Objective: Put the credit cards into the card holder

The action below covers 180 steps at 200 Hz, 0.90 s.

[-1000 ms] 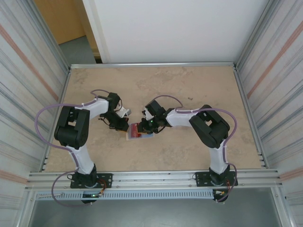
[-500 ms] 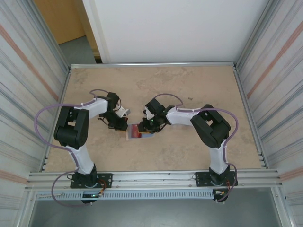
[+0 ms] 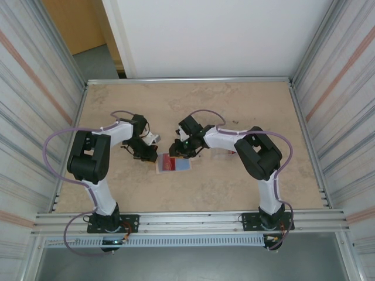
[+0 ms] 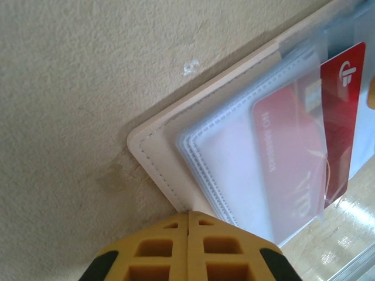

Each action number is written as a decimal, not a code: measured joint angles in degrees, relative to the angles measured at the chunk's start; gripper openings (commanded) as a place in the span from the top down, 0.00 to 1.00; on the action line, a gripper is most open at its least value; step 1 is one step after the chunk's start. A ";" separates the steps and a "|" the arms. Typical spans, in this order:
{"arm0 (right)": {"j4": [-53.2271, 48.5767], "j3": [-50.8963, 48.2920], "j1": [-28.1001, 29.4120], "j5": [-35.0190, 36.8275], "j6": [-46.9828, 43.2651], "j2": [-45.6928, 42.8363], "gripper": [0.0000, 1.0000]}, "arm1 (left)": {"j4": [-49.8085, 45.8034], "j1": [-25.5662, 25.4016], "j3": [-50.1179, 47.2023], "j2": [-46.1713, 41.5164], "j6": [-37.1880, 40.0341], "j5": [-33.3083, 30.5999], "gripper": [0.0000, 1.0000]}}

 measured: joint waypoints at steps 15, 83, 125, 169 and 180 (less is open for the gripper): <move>-0.37 0.04 0.04 0.07 0.00 0.57 0.70 | 0.00 0.00 0.00 0.00 0.02 -0.15 1.00; -1.38 0.07 0.48 1.07 -0.02 0.59 0.69 | 0.00 0.00 0.00 0.11 0.42 -0.15 1.00; -2.19 1.86 1.66 1.44 -0.33 1.18 0.71 | -0.15 0.00 0.28 0.46 0.42 -0.11 1.00; -4.48 6.47 3.13 1.66 -1.81 3.63 0.72 | -0.61 0.00 0.76 0.94 0.46 -0.11 1.00; -5.14 7.06 3.10 1.66 -2.10 4.09 0.72 | -0.96 0.04 1.09 1.18 0.52 -0.11 1.00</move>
